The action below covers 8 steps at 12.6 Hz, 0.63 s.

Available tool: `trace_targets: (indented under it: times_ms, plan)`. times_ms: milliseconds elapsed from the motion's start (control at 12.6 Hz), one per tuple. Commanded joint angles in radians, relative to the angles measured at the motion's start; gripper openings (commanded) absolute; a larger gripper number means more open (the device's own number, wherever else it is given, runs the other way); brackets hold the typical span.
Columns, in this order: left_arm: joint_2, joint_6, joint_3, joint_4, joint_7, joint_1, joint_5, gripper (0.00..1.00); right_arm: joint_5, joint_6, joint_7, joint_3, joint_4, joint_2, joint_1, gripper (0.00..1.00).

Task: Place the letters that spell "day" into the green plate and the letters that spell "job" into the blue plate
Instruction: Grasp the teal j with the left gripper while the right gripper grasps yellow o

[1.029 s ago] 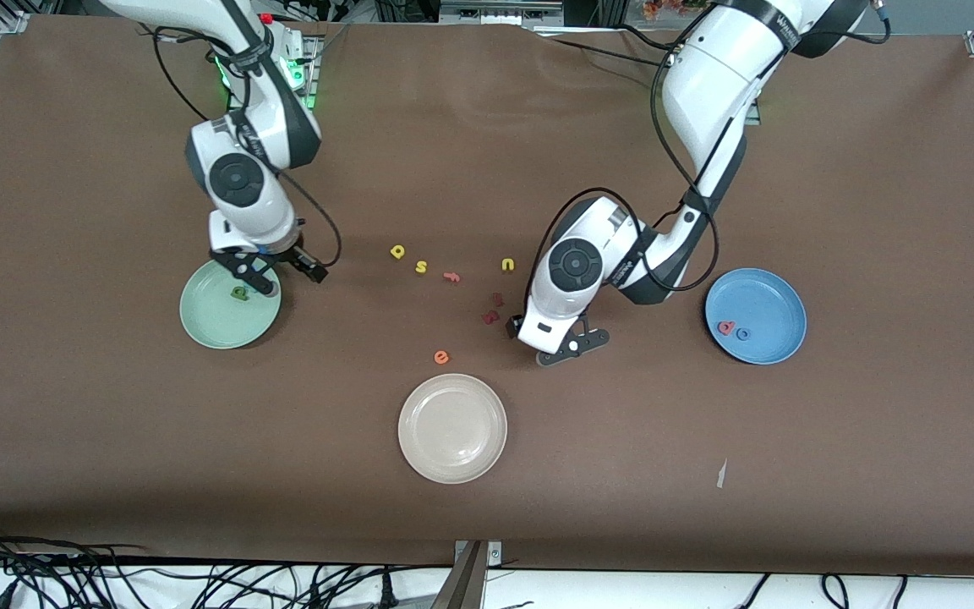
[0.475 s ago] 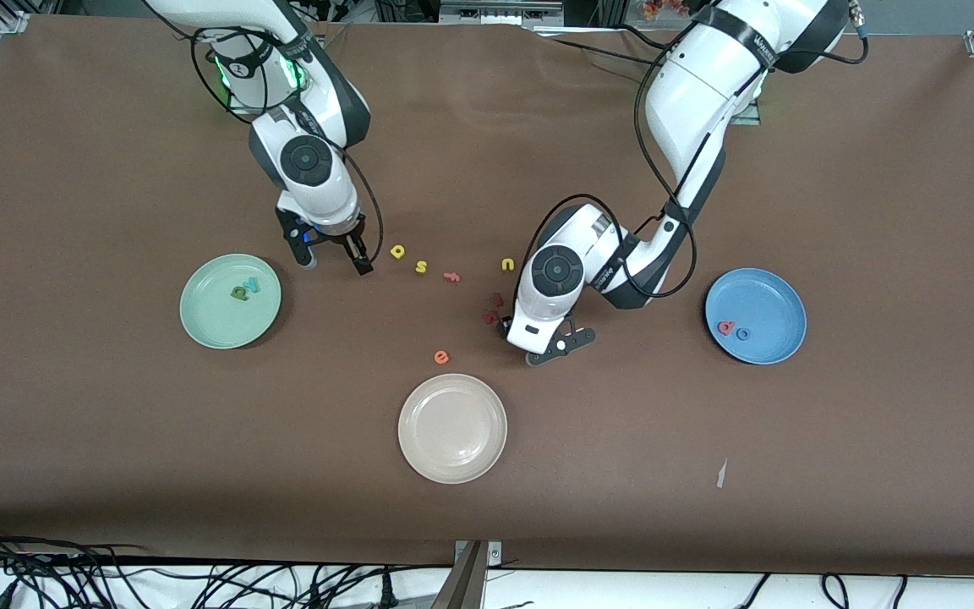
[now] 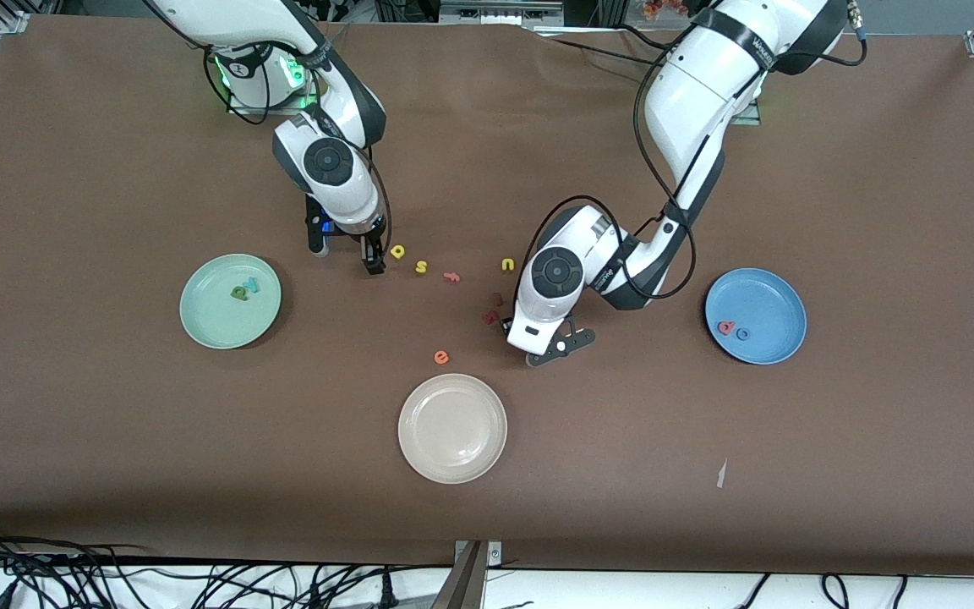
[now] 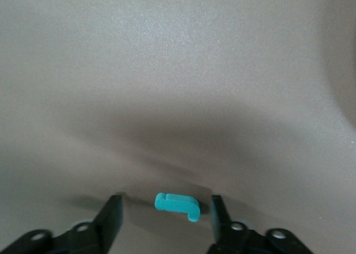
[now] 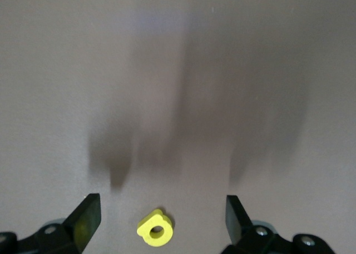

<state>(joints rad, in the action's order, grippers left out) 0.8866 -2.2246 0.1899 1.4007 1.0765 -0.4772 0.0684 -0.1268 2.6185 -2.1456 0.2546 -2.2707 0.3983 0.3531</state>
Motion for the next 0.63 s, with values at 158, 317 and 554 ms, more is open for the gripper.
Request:
trace_targets:
  times_ms: [158,317,554]
  plan:
    - [0.022,0.014,-0.014,-0.04,0.007,-0.017,-0.009,0.57,0.012,0.058,-0.134,0.002,0.007,0.03,0.02,0.92]
    - [0.031,0.014,-0.014,-0.051,0.007,-0.017,-0.009,0.52,0.013,0.083,-0.142,0.002,0.008,0.043,0.026,0.92]
    - [0.035,0.014,-0.014,-0.052,0.002,-0.017,-0.007,0.42,0.013,0.098,-0.163,0.002,0.01,0.047,0.041,0.87]
